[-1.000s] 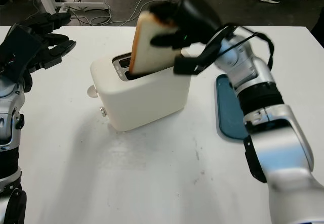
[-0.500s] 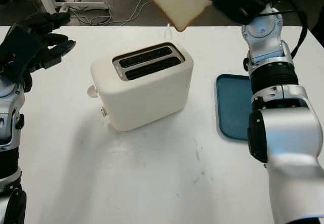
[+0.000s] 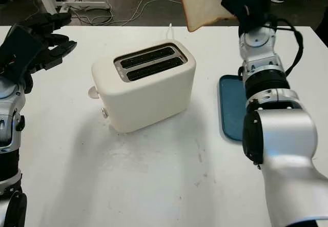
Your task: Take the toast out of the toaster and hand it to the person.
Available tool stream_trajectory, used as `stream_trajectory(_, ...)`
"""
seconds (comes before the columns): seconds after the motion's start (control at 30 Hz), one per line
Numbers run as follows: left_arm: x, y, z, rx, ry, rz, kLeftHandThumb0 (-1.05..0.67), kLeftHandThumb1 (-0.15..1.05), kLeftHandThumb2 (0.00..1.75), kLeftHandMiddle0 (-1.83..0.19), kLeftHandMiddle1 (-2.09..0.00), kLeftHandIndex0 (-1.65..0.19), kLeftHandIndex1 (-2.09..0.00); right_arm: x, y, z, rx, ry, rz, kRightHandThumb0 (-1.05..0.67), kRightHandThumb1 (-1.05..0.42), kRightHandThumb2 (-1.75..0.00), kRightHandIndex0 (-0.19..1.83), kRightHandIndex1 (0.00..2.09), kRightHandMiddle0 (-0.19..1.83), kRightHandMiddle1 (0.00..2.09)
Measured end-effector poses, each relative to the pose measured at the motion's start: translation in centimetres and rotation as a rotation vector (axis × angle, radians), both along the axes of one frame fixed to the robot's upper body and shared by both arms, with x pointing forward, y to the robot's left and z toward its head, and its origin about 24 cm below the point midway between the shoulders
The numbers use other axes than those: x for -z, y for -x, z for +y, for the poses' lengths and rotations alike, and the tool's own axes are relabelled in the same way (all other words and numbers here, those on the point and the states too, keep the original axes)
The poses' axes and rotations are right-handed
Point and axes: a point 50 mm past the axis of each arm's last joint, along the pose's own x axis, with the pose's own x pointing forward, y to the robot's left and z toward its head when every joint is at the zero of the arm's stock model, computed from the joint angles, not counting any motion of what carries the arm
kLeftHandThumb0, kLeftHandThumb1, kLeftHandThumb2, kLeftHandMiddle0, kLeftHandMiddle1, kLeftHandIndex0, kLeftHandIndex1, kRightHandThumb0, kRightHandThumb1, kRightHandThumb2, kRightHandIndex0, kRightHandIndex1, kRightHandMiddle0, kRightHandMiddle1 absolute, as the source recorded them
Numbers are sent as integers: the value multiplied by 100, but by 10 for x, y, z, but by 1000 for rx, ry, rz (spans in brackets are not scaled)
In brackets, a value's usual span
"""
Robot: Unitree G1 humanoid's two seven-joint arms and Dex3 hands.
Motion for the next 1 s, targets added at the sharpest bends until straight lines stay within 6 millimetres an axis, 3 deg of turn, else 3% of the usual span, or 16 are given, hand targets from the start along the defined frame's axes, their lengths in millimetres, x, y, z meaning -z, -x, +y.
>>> stream_trajectory(0.37, 0, 0, 0, 0, 1, 2, -25, 92, 19, -23, -78, -57, -1, 40, 2, -3, 63, -61, 118, -19, -92, -36, 74, 175, 41, 174)
stream_trajectory(0.5, 0, 0, 0, 0, 1, 2, -24, 92, 19, -23, -78, -57, -1, 45, 3, -5, 88, -73, 131, -18, -92, -35, 70, 175, 51, 135)
stream_trajectory(0.63, 0, 0, 0, 0, 1, 2, -25, 92, 18, -24, -78, -58, -1, 47, 3, -7, 96, -88, 145, -24, -92, -37, 75, 175, 47, 168)
stream_trajectory(0.67, 0, 0, 0, 0, 1, 1, -25, 92, 18, -24, -79, -58, -1, 48, 3, -7, 95, -88, 147, -24, -92, -37, 76, 175, 46, 169)
stream_trajectory(0.73, 0, 0, 0, 0, 0, 2, -26, 92, 18, -24, -79, -59, -2, 49, 3, -8, 97, -92, 150, -25, -92, -36, 75, 175, 56, 146)
stream_trajectory(0.83, 0, 0, 0, 1, 0, 2, -27, 92, 18, -24, -78, -57, -1, 51, 4, -9, 100, -96, 154, -24, -92, -38, 77, 175, 58, 141)
stream_trajectory(1.0, 0, 0, 0, 1, 0, 2, -26, 92, 17, -23, -79, -57, -1, 52, 4, -9, 100, -94, 157, -26, -92, -38, 80, 175, 48, 173)
